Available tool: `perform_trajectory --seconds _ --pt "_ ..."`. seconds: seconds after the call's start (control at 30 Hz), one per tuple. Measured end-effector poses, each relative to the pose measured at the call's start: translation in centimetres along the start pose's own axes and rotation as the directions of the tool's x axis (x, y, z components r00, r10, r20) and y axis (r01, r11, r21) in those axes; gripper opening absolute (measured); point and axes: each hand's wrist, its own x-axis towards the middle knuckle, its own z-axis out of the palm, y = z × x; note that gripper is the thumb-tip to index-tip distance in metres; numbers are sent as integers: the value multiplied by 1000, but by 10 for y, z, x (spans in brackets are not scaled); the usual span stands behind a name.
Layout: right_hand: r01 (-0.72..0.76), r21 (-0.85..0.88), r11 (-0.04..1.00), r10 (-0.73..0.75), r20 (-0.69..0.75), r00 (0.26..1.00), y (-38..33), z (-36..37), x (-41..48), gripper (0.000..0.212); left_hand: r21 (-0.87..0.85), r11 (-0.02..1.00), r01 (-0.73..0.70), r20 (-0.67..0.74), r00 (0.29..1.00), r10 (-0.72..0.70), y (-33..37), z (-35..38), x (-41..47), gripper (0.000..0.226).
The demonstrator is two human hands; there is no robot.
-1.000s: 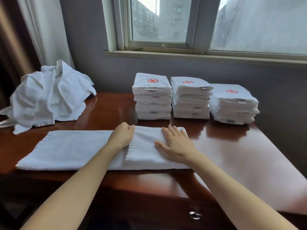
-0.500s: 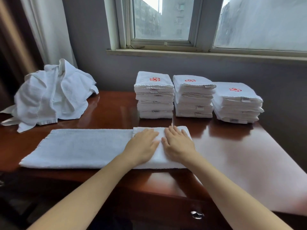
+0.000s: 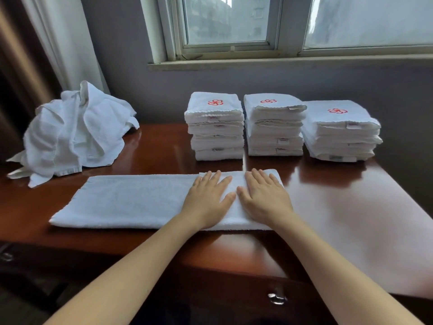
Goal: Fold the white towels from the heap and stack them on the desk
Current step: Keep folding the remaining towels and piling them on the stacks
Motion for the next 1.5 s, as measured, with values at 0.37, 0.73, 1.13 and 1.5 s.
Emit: perform_trajectory --seconds 0.37,0.73,1.13,1.5 --pt "-97 -28 995 97 -6 995 65 -20 -3 64 -33 996 -81 0 997 81 57 15 41 59" --pt "60 28 998 -59 -57 997 7 -26 -10 59 8 1000 -7 -6 1000 7 -29 -7 5 59" --pt "352 88 932 -359 85 929 -148 23 52 60 59 924 378 -33 926 -377 -179 -36 -49 60" --pt "347 28 937 -348 59 936 -155 53 64 58 -262 762 592 -212 735 -644 -213 -27 -59 71"
